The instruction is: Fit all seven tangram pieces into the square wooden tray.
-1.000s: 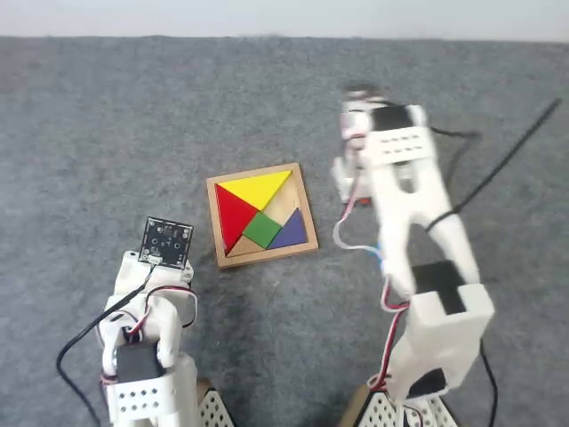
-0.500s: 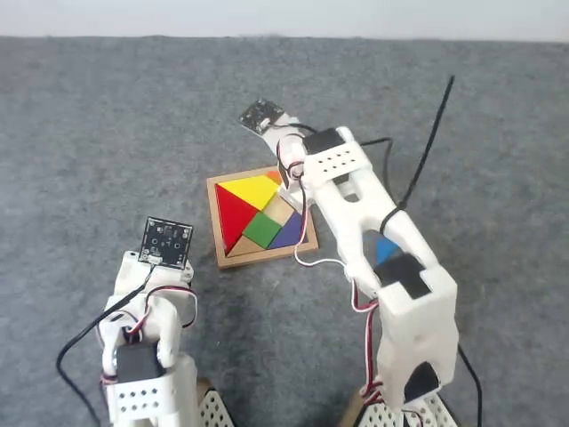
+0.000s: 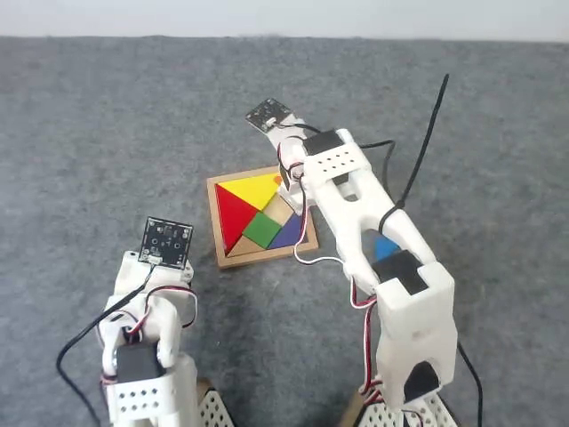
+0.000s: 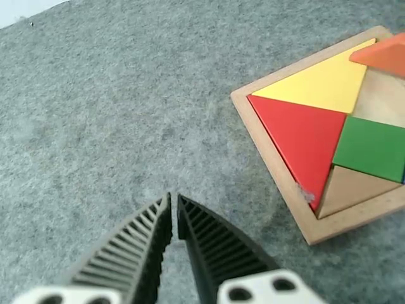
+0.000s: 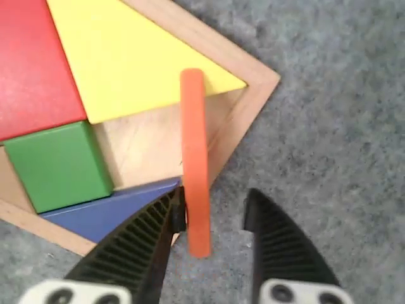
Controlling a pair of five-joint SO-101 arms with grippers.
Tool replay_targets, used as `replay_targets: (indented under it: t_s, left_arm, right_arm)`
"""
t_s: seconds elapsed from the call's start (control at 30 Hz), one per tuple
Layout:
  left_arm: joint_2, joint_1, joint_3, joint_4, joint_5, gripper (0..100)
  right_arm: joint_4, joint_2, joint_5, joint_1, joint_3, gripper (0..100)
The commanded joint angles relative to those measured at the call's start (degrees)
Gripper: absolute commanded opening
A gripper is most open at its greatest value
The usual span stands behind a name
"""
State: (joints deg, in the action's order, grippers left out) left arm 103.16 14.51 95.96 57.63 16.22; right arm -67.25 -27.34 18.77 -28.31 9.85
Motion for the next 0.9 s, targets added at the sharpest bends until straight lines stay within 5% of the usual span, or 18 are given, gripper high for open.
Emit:
replay_targets:
  t_s: [0.0, 0.63, 0.87]
  left_arm:
    - [1.2, 0.3, -0.3, -1.1, 0.5, 1]
    - [1.2, 0.3, -0.3, -1.1, 0.6, 1]
    - [1.2, 0.4, -0.3, -1.1, 0.6, 1]
  right_arm:
    - [0.3, 1.3, -0.5, 1.0, 0.8, 19.1]
    - [-7.3, 2.0, -0.9, -10.9, 4.0, 19.1]
    - [-8.4, 4.3, -0.6, -7.5, 4.0, 19.1]
